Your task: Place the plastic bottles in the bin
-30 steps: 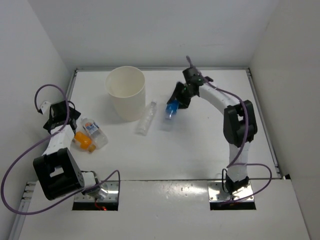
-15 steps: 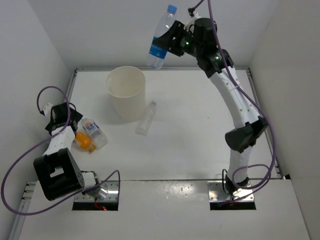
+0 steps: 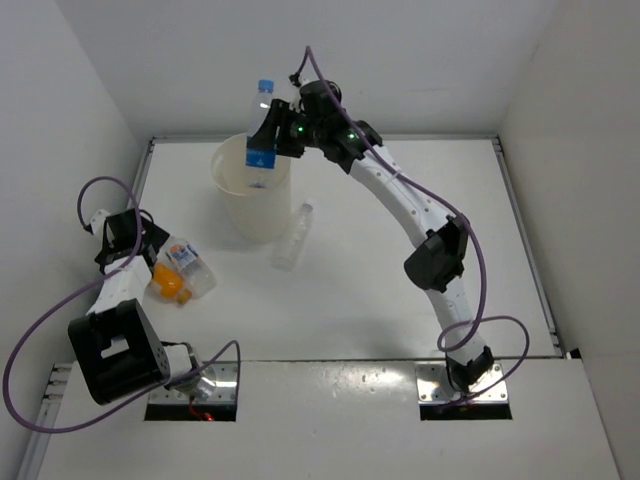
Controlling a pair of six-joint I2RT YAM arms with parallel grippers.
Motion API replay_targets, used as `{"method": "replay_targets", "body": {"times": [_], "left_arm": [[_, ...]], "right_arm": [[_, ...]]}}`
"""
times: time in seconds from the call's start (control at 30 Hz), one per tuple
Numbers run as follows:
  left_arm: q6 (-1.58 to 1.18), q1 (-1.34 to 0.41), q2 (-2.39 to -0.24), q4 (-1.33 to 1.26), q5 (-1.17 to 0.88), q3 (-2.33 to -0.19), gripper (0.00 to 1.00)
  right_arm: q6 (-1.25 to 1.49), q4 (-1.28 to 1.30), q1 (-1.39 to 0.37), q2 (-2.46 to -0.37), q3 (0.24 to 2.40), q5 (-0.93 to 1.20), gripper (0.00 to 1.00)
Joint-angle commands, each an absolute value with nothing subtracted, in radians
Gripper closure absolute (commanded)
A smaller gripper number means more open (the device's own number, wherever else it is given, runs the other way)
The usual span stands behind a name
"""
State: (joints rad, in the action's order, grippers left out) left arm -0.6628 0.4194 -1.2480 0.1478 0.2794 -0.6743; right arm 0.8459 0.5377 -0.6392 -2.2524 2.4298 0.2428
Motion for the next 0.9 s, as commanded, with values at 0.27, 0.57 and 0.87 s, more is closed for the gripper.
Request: {"method": "replay_targets", "body": {"times": [0.27, 0.57, 0.87], "left_arm": [[-0.686, 0.422, -1.232, 0.126, 0.253, -0.690, 0.00], [-0.695, 0.422, -1.223, 0.126, 0.262, -0.681, 0.00], [-0.686, 0.422, -1.223, 0.135, 0.272, -0.681, 0.00]], "right_arm": [[0.819, 0.523, -0.676, -2.256, 2.491, 0.201, 0.63], [0.790, 0.541, -0.657, -2.203, 2.482, 0.106, 0.00], [0.686, 0.594, -0.629, -2.008, 2.421, -0.176, 0.00]]}}
